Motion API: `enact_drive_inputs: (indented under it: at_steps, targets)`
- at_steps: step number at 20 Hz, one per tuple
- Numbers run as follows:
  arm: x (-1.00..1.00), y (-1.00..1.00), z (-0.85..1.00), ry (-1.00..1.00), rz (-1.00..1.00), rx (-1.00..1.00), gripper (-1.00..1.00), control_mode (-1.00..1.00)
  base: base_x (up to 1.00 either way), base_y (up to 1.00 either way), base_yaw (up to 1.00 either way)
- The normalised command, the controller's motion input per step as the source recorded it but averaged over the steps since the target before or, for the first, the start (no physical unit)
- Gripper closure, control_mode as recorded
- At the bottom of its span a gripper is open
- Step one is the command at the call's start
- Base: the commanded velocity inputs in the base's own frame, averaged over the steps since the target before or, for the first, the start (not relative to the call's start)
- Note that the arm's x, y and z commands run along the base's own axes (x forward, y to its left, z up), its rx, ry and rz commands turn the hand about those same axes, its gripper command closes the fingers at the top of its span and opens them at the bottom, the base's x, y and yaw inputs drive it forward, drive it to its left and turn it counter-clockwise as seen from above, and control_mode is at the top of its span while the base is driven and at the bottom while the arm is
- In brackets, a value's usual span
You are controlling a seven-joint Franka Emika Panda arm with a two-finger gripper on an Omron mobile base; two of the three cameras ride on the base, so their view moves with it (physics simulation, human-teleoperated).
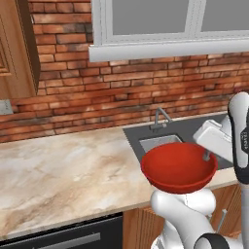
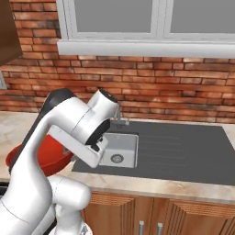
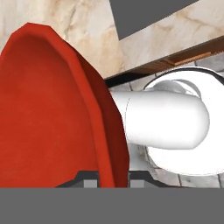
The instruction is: Pick the cup and bowl from the counter and place them on the counter next to the sink.
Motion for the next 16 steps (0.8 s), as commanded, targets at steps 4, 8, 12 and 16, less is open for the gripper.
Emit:
enact_drive_inputs:
  at_steps: [4, 8, 12, 16]
  targets:
    - [0.02, 0.9, 0.0, 0.24, 0.02, -0.15, 1.0, -1.0, 0.0, 0.0, 0.0]
    - [0.0, 0.35, 0.0, 0.1, 0.06, -0.03, 1.0, -1.0, 0.0, 0.0, 0.0]
    - [0.05, 0.01, 0.01, -0.02, 0.01, 0.03, 1.0, -1.0, 0.0, 0.0, 0.0]
    - [0.04, 0.01, 0.0, -0.09, 0.0, 0.15, 1.0, -1.0, 0.0, 0.0, 0.0]
